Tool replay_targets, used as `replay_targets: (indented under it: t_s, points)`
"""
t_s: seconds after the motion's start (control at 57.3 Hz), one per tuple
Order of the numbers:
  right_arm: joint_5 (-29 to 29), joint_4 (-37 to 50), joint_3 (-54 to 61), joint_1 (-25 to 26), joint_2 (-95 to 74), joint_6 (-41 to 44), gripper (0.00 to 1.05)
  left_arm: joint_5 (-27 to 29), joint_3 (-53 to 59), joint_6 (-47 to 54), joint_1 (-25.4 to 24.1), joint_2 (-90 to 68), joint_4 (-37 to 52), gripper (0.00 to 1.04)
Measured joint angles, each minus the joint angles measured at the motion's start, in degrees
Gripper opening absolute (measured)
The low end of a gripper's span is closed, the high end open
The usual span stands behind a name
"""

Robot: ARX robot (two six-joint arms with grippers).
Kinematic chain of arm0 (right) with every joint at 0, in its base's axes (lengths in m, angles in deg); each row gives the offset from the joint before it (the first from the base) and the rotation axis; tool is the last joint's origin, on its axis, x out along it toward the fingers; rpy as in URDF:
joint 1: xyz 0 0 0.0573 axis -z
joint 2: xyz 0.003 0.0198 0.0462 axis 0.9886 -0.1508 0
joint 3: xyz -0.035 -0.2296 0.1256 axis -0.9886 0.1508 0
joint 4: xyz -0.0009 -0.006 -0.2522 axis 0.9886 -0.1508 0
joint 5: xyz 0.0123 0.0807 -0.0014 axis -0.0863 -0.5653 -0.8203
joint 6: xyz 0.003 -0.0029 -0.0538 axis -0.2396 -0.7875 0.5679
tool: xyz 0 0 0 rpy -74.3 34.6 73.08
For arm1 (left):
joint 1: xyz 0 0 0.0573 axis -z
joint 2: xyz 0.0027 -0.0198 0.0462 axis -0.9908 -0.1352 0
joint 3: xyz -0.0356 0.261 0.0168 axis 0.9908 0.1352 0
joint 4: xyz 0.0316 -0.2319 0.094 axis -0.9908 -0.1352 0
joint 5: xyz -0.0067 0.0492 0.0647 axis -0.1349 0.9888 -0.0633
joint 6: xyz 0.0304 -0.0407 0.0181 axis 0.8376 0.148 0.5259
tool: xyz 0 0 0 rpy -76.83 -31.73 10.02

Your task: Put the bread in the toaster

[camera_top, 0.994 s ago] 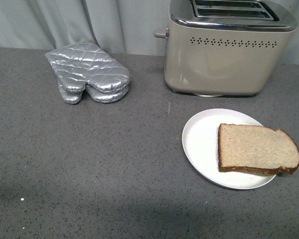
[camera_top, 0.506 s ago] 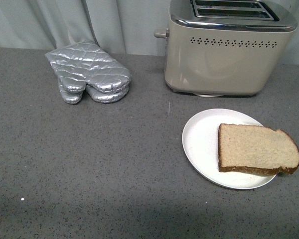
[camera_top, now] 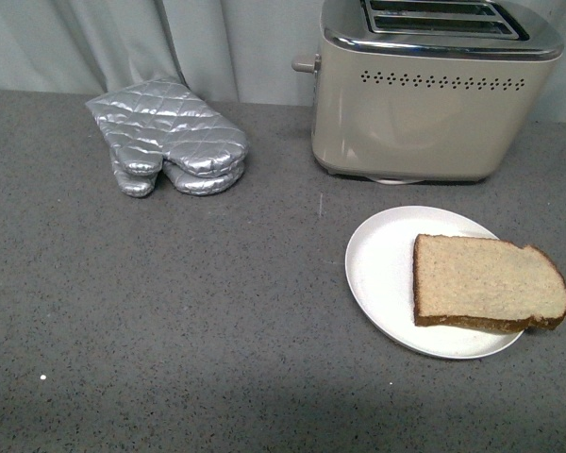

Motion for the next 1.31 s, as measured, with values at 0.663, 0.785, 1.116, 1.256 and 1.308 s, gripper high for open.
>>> replay_targets:
  t_s: [0.663,0.785,1.116,1.256,1.308]
  points:
    - [-11.5,11.5,-10.0,8.9,-41.4,5.8,0.95,-0.1,0.0,0.0,0.0,11.4,-11.8,0.45]
    - [-17.3,12.2,-18.0,11.1,-63.2,4.3,0.95,-0.1,0.0,0.0,0.0,11.4,-11.8,0.66]
    - [-27.2,-1.9,-40.0,12.4,-100.7,2.2,0.95,-0.1,0.0,0.1,0.0,11.4,-11.8,0.98]
    - [-27.0,-2.8,-43.3,11.4,-106.8,1.7,0.95,-0.1,0.0,0.1,0.0,11.4,-11.8,0.98]
    - [-27.7,-2.5,-43.9,11.1,-108.3,1.0,0.95,-0.1,0.0,0.1,0.0,11.4,-11.8,0.98]
